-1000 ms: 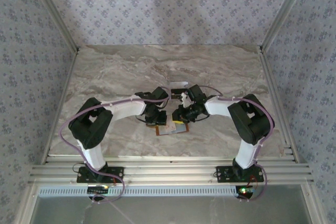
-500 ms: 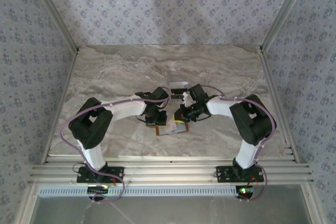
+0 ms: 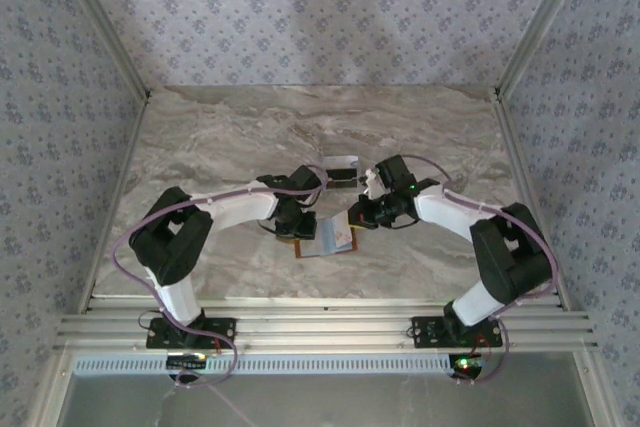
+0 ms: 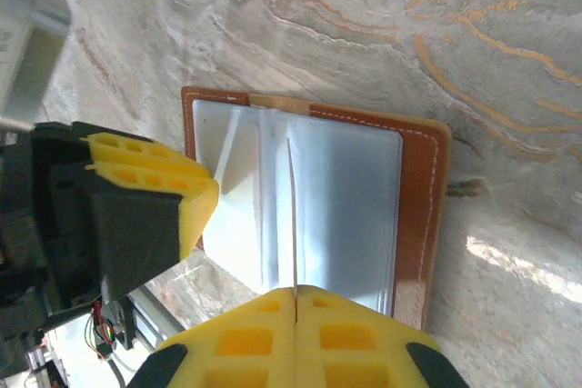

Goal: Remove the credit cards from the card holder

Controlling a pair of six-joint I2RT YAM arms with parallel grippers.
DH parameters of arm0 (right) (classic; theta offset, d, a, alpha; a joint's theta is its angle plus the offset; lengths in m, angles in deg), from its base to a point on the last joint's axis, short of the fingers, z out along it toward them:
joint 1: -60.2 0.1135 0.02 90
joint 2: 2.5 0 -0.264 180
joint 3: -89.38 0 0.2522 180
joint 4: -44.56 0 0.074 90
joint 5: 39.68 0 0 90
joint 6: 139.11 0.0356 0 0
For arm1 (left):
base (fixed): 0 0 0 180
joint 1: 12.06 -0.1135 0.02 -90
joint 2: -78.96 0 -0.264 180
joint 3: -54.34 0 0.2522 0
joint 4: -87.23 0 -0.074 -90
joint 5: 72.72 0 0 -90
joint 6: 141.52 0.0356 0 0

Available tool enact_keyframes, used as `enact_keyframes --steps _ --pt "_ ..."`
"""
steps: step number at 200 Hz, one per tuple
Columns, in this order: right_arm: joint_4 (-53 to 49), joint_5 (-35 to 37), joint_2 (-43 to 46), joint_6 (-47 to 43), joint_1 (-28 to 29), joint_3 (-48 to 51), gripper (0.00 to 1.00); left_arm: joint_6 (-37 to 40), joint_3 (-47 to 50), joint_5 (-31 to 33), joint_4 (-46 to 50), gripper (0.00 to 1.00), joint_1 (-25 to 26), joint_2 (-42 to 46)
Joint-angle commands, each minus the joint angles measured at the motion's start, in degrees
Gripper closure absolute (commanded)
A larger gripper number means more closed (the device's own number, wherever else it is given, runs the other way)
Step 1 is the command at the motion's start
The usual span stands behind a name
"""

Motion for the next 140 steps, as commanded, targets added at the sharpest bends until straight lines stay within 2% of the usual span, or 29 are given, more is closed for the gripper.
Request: enact_keyframes --steps 1,60,90,106,140 --pt "-7.4 5.0 3.0 -5.4 -0.5 -3.5 1.0 1.8 -1.9 1.7 3.1 0.8 0.0 2.6" --pt "-11.0 13.5 5.2 -23.4 -0.8 -9.2 1.0 0.9 -2.0 3.5 3.0 0.78 -0.8 7.2" --pt "-12.9 16.9 5.0 -43.0 -0.6 -11.7 1.0 -0.9 1.1 3.1 1.3 0.78 -3.1 9.9" --pt "-14.0 21.1 4.6 -52.2 -0.4 -13.3 1.0 -1.8 3.0 2.2 0.2 0.78 -4.7 11.0" --pt "-17.3 24.6 0.7 -65.8 -1.2 -18.8 1.0 -2.9 6.2 -1.8 -2.9 0.77 -7.4 10.4"
